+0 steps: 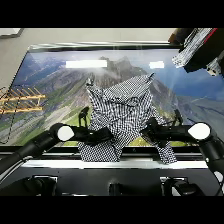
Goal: Fold the clothes and pants, and hang the long-sleeved shirts on hangers.
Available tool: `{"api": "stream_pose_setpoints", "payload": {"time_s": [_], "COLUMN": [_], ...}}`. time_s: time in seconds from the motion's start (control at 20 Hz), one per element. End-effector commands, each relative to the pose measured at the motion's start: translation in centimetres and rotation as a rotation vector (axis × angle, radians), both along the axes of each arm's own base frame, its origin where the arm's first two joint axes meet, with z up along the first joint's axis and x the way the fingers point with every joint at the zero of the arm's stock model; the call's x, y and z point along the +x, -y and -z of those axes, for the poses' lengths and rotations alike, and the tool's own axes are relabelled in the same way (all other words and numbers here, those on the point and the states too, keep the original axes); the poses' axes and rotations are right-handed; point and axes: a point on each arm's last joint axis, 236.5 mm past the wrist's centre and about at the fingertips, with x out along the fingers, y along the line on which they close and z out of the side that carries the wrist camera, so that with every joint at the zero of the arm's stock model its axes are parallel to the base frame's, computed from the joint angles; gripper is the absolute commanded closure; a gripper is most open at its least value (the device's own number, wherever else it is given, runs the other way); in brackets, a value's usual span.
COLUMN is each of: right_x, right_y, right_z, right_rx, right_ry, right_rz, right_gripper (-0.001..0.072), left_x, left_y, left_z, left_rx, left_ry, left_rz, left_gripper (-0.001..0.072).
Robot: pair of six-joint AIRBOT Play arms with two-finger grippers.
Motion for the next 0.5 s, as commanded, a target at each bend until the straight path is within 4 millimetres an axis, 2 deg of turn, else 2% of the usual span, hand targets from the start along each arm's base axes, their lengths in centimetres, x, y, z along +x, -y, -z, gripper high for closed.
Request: {"api": "stream_pose_setpoints", "payload": {"time_s": [0.0, 0.1, 0.25, 0.45], "right_x": [-0.6, -0.5, -0.4, -0.4], "right_y": [0.1, 0.1, 0.2, 0.1], "right_z": [-0.8, -0.8, -0.9, -1.0], "right_rx": [0.009, 0.009, 0.009, 0.015], "right_ry": [-0.012, -0.01, -0.006, -0.007], "right_rz": [0.019, 0.02, 0.024, 0.023], "right_gripper": [0.0685, 0.0685, 0.0685, 0.0685], "left_x": [-0.9, -1.6, -2.4, -0.6], "left_y": [3.7, 4.9, 5.3, 4.4], "left_z": [-0.2, -0.1, 1.3, 3.5], "left_rx": [-0.098, -0.118, -0.101, -0.044], "left_ry": [-0.032, -0.041, -0.113, -0.082], "left_rz": [-0.047, -0.052, -0.09, -0.123], "left_gripper": [0.007, 0.0071, 0.007, 0.007]}}
